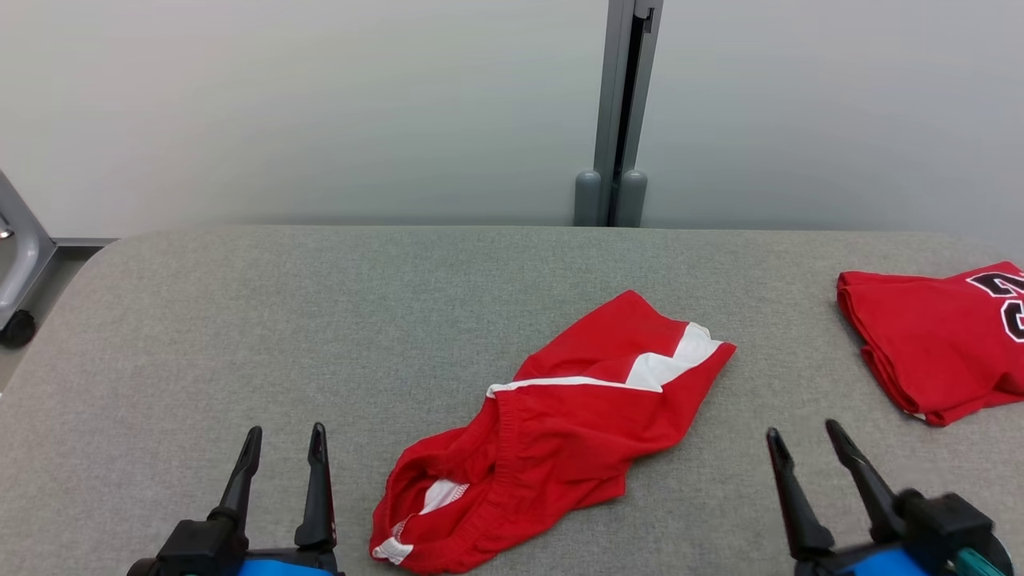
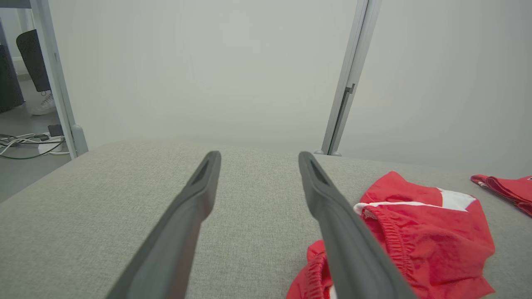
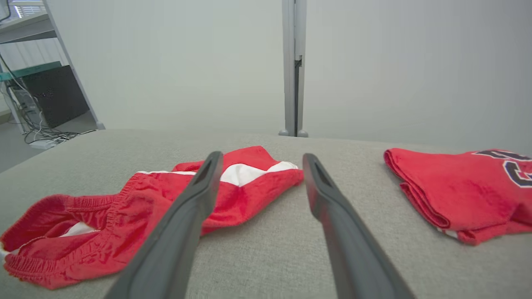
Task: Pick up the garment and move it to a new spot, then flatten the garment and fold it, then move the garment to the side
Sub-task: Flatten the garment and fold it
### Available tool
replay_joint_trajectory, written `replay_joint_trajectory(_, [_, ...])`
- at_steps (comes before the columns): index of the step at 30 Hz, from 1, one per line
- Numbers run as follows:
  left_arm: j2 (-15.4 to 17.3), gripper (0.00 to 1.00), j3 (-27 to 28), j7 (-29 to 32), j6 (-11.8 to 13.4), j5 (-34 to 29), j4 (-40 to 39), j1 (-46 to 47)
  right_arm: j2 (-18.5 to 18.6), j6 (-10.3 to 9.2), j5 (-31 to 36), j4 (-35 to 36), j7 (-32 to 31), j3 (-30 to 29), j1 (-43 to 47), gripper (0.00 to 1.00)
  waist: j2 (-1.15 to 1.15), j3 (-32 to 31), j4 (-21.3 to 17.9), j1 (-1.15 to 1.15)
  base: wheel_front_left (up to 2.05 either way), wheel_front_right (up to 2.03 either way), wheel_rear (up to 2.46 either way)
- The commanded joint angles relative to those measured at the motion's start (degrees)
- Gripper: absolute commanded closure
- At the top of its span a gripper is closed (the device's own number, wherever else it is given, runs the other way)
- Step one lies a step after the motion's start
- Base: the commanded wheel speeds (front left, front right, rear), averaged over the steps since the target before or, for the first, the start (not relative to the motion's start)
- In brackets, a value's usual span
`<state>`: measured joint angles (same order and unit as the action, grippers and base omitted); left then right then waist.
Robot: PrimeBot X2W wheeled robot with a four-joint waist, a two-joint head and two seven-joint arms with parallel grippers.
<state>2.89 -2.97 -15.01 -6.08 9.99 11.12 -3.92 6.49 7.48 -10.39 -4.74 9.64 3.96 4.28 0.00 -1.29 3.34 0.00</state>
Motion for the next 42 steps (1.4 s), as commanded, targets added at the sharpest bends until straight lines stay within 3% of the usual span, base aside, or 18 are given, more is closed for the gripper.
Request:
replay_joint_trajectory(1, [0.0,0.00,0.1,-0.2,-0.1,-0.4,0.0,-0.4,-0.9,0.04,0.3,1.4,-0.3,-1.7,2.2,0.00,0.00,-0.1,0.0,0.00,0.00,0.00,0.00])
replay_joint_trajectory(7, [0.0,0.00,0.9,-0.2,-0.4,-0.7,-0.2,-0.5,-3.2,0.03,1.2,5.4,-0.9,-5.8,7.3,0.00,0.00,-0.1,-0.4,0.00,0.00,0.00,0.00])
replay_joint_trajectory(22, [0.0,0.00,-1.2,-0.2,-1.0,-0.4,2.3,5.2,-3.6,0.03,0.8,6.3,-2.4,-4.5,5.8,0.00,0.00,1.3,-3.1,0.00,0.00,0.00,0.00])
replay_joint_trajectory(34, [0.4,0.00,-8.9,1.9,-1.5,2.0,14.5,17.5,-3.6,0.03,0.2,5.0,-1.9,-3.5,3.6,0.00,0.00,5.6,-7.4,0.00,0.00,0.00,0.00])
replay_joint_trajectory(42, [1.8,0.00,-17.4,6.6,-1.4,9.0,22.0,20.9,-3.6,0.04,0.0,3.8,-1.2,-3.5,1.8,0.00,0.00,7.5,-9.1,0.00,0.00,0.00,0.00])
